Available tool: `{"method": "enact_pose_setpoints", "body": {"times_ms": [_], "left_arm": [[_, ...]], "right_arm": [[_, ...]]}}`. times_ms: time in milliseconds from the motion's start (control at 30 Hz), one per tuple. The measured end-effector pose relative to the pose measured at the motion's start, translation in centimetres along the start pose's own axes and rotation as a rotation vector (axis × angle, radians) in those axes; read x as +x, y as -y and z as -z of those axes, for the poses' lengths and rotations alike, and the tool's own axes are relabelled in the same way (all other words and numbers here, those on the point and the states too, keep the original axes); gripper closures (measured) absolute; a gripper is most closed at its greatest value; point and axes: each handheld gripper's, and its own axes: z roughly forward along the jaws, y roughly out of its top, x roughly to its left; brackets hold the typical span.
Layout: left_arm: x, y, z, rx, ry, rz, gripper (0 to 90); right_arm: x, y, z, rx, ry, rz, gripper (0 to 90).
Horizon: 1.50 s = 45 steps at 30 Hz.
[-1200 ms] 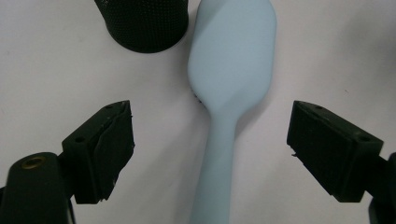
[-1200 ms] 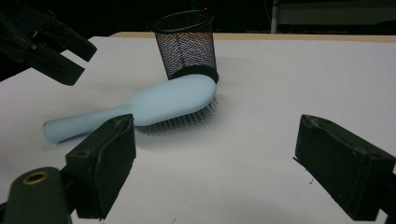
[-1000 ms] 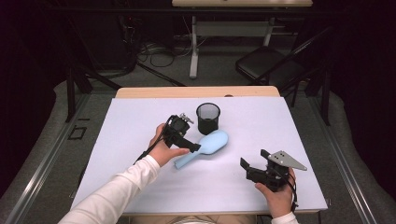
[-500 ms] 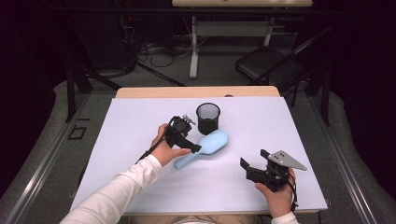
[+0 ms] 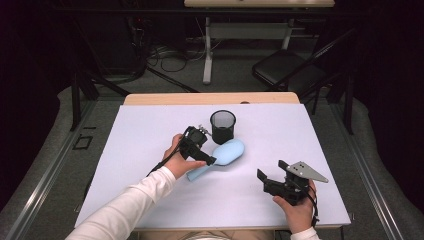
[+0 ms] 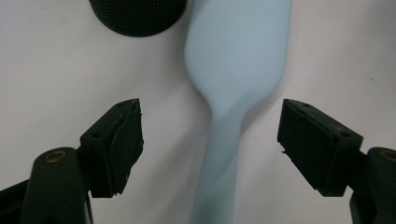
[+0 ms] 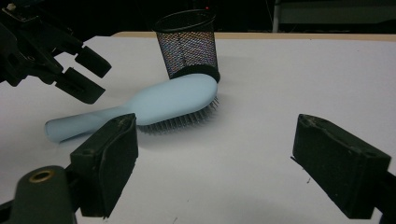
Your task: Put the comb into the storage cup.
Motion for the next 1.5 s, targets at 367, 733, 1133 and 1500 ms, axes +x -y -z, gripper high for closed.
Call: {"method": "enact_pose_setpoints", "body": {"times_ms": [367, 733, 1133, 1500], "left_arm": [[0.0, 0.0, -0.3, 0.015, 0.019, 0.008, 26.9], [0.3, 0.0, -0.8, 0.053, 0.008, -0.009, 33.7], [0.3, -0.1, -1.3, 0.082, 0.028, -0.052, 40.8], [0.1, -0.1, -2.0, 0.106, 0.045, -0.067, 46.1]], "right_arm": [[0.0, 0.0, 0.0, 0.001, 0.000, 0.003, 14.0], [0.0, 0.0, 0.0, 0.001, 0.001, 0.004, 14.1], [0.0, 0.0, -0.1, 0.001, 0.000, 0.004, 14.2], [0.0, 0.0, -0.1, 0.004, -0.001, -0.002, 14.3]]}}
